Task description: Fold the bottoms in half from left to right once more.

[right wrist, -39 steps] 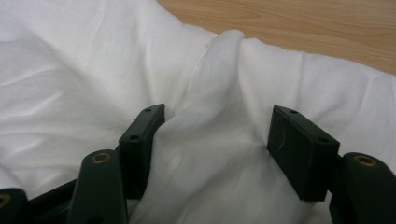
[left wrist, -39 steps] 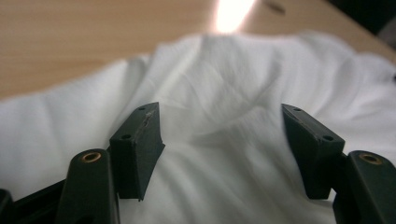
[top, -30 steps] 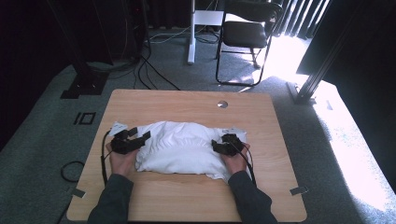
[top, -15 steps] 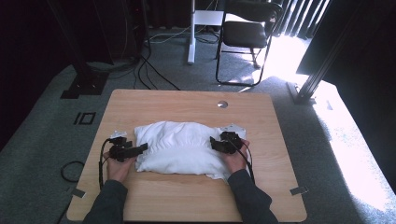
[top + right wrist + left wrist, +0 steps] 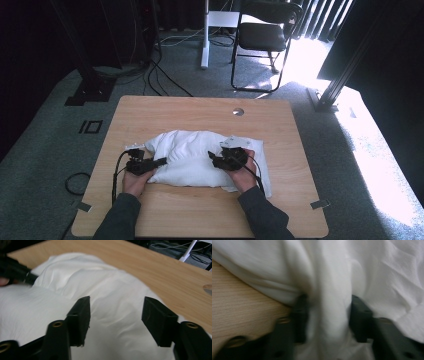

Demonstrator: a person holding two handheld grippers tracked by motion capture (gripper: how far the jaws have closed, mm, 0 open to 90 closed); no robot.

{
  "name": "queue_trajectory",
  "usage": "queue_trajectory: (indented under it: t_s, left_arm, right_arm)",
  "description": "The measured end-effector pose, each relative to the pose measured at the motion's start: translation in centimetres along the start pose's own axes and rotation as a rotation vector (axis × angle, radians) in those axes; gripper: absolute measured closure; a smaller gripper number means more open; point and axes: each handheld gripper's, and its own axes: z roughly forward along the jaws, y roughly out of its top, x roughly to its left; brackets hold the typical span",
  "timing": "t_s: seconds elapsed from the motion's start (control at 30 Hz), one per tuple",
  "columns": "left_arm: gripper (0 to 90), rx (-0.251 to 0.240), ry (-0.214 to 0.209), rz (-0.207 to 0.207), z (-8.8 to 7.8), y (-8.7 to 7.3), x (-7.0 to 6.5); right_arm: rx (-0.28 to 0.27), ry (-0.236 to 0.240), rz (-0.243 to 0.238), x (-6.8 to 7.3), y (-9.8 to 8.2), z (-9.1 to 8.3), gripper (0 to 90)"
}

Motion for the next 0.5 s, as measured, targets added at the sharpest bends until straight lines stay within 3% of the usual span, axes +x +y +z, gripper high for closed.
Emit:
queue_trajectory:
  t_s: [0.03, 0.1, 0.17, 0.27, 0.37, 0.4, 0.5]
  left_arm:
    - [75.3, 0.006, 0.008, 0.01, 0.0, 0.0, 0.1]
    - [77.1, 0.01, 0.022, 0.028, -0.1, 0.1, 0.1]
    - [79.6, -0.005, 0.026, 0.011, -0.5, 0.3, 0.4]
    - [80.8, -0.059, 0.001, -0.025, -1.8, 0.8, 1.0]
    - [81.5, -0.125, -0.011, 0.005, -4.4, 2.5, 0.5]
    - [81.6, -0.125, -0.011, 0.005, -4.4, 2.5, 0.5]
    - [82.0, -0.181, -0.058, 0.018, -6.1, 4.2, -0.5]
  right_arm:
    - [0.024, 0.013, -0.057, 0.8, -0.4, 0.5, 50.7]
    - [0.036, 0.023, -0.075, 1.0, -0.6, 0.7, 52.4]
    - [0.077, 0.02, -0.096, 1.3, -1.1, 1.5, 55.6]
    - [0.128, 0.048, -0.074, 1.2, -1.7, 2.9, 55.7]
    - [0.125, 0.05, -0.045, 1.2, -1.7, 3.3, 55.6]
    - [0.125, 0.05, -0.045, 1.2, -1.7, 3.3, 55.6]
    - [0.142, 0.064, -0.03, 1.5, -1.8, 4.1, 56.0]
